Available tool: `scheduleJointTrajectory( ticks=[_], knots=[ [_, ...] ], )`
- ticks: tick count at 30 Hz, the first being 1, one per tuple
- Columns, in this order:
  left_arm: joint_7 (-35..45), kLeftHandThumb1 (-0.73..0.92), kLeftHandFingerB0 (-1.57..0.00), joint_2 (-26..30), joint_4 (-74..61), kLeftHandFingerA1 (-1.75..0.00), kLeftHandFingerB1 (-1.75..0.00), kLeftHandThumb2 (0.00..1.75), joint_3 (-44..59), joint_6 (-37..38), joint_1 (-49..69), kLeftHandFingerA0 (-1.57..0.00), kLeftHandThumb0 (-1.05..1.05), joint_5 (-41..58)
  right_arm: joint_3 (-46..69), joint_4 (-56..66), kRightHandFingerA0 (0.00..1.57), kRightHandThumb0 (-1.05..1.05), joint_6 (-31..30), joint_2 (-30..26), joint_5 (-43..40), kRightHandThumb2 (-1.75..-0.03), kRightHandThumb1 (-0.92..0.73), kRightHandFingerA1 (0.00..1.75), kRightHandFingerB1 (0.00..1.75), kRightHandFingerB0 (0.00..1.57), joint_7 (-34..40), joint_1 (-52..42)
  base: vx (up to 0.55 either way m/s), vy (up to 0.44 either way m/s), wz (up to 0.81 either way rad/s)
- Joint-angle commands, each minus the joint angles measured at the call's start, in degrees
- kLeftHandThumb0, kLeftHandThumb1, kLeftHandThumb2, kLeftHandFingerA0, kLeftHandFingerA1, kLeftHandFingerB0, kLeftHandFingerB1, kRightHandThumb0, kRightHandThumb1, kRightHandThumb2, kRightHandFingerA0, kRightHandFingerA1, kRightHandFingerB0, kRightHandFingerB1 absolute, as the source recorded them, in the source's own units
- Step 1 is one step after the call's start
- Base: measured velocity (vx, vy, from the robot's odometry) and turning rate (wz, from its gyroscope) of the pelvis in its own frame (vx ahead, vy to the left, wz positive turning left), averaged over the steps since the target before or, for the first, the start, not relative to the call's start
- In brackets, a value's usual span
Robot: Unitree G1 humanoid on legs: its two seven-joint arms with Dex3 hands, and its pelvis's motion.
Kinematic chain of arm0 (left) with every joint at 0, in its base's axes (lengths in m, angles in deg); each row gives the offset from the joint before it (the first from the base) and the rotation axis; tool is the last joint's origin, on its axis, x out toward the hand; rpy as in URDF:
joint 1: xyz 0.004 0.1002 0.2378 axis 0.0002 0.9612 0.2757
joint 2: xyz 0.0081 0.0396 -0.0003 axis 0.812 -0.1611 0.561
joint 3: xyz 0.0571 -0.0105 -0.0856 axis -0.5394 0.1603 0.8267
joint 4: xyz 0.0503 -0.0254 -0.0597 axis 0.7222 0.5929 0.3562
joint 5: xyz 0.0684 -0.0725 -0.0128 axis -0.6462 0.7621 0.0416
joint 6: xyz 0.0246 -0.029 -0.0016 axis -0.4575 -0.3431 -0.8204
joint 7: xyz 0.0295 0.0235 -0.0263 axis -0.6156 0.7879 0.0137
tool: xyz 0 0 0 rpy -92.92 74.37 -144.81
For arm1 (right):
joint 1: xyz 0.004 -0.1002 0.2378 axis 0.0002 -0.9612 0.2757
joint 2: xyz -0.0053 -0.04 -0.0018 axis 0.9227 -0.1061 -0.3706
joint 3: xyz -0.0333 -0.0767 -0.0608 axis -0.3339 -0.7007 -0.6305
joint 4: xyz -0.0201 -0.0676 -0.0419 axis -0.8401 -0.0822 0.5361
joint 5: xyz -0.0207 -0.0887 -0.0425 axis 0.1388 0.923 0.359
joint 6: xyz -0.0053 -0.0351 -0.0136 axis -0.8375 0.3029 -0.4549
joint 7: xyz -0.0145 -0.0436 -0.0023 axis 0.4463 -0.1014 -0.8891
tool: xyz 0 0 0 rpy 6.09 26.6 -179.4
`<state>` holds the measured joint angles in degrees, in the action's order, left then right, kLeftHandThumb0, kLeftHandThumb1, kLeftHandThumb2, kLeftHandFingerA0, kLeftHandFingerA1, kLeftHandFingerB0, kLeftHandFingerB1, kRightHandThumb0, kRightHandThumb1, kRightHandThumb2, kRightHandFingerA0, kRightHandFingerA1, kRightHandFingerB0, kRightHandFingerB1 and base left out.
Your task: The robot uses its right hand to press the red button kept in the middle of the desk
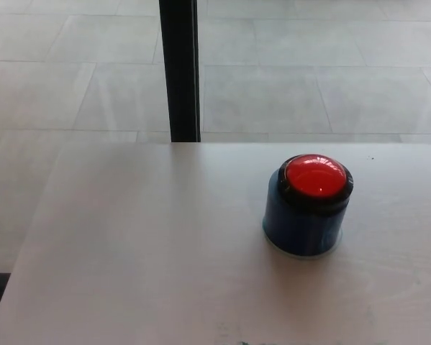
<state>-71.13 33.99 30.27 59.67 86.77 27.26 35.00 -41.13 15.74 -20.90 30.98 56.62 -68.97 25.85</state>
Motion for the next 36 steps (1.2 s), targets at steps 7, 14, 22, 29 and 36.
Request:
scheduleJointTrajectory(
  ticks=[7,14,22,29,36],
  knots=[
    [-1.2,0.92,-0.19,7.3,8.4,-0.88,-0.75,1.23,11.3,-2.6,-6.2,-0.34,-0.57,7.8,24.8,4.3,0.61,-0.65,0.9,-8.2,-19.7,-0.75,-0.7,0.95,0.84,0.21,10.9,9.7,0.0,0.0,0.0],
    [-1.0,0.92,-0.18,7.6,9.8,-0.88,-0.72,1.21,12.3,-2.9,-6.8,-0.36,-0.57,7.2,25.5,4.5,1.09,-0.29,3.9,-15.9,-15.7,-1.48,-0.2,0.9,0.73,1.01,13.2,19.4,0.0,0.0,0.0],
    [-1.0,0.92,-0.17,7.4,10.8,-0.89,-0.74,1.16,12.9,-1.9,-6.4,-0.34,-0.57,7.7,16.9,16.9,1.37,-0.6,-0.4,-19.3,-13.3,-1.25,-0.21,1.43,1.19,1.25,12.6,31.9,0.0,0.0,0.0],
    [-1.0,0.92,-0.17,7.3,11.6,-0.92,-0.74,1.16,12.8,-1.6,-6.8,-0.37,-0.58,8.0,4.6,30.0,1.11,-0.3,-7.3,-17.8,-11.0,-1.35,-0.27,1.65,1.4,1.02,14.3,40.8,0.0,0.0,0.0],
    [-1.1,0.92,-0.13,7.2,11.0,-0.9,-0.71,1.21,12.4,-1.9,-6.4,-0.37,-0.6,8.2,-3.8,23.0,0.95,-0.1,-5.3,-15.8,-13.1,-1.18,-0.58,1.75,1.53,0.82,4.6,51.4,0.0,0.0,0.0]
  ],
)
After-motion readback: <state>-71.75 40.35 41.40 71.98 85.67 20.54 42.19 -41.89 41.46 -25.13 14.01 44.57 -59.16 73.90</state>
